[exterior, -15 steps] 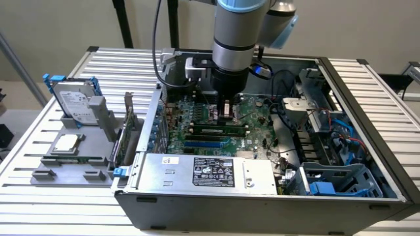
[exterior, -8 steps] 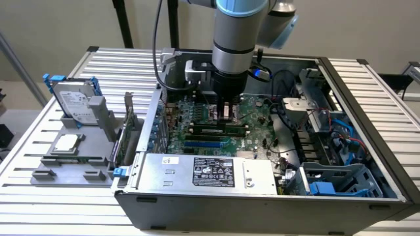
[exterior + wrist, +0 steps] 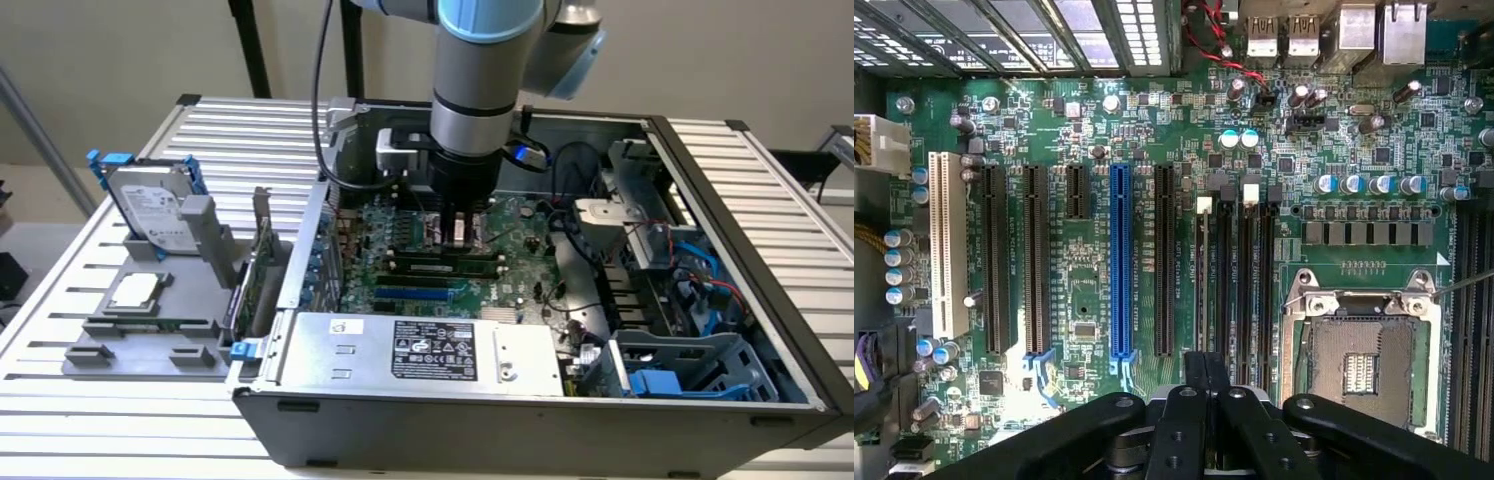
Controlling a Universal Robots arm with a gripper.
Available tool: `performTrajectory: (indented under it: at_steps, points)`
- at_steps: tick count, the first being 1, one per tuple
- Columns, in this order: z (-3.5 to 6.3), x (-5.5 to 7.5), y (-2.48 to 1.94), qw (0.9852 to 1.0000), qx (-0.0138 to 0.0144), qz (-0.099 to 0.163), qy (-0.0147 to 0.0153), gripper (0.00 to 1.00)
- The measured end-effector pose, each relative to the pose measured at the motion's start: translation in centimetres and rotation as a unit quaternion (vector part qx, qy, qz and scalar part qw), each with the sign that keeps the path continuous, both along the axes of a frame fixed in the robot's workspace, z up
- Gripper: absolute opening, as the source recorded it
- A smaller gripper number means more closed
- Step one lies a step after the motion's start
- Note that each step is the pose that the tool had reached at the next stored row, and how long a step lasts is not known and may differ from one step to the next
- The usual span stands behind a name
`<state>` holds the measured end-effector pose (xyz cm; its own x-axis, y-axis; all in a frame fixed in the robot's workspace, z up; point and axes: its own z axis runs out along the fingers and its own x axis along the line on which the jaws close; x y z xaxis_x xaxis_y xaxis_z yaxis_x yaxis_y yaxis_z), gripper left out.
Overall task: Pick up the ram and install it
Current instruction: 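Press down the ram until it locks into place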
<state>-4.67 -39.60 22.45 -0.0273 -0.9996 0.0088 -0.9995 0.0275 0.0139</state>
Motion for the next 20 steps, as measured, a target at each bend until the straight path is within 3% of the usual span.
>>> performTrajectory:
  at_steps: [2,8,20]
  points:
    - [0.11,0.0,0.00,1.0000,0.0002,0.000,-0.0001,0.11]
    - [2.09,0.0,0.01,1.0000,0.0008,0.000,0.0001,0.11]
    - [2.17,0.0,0.01,1.0000,0.0017,0.000,0.0001,0.11]
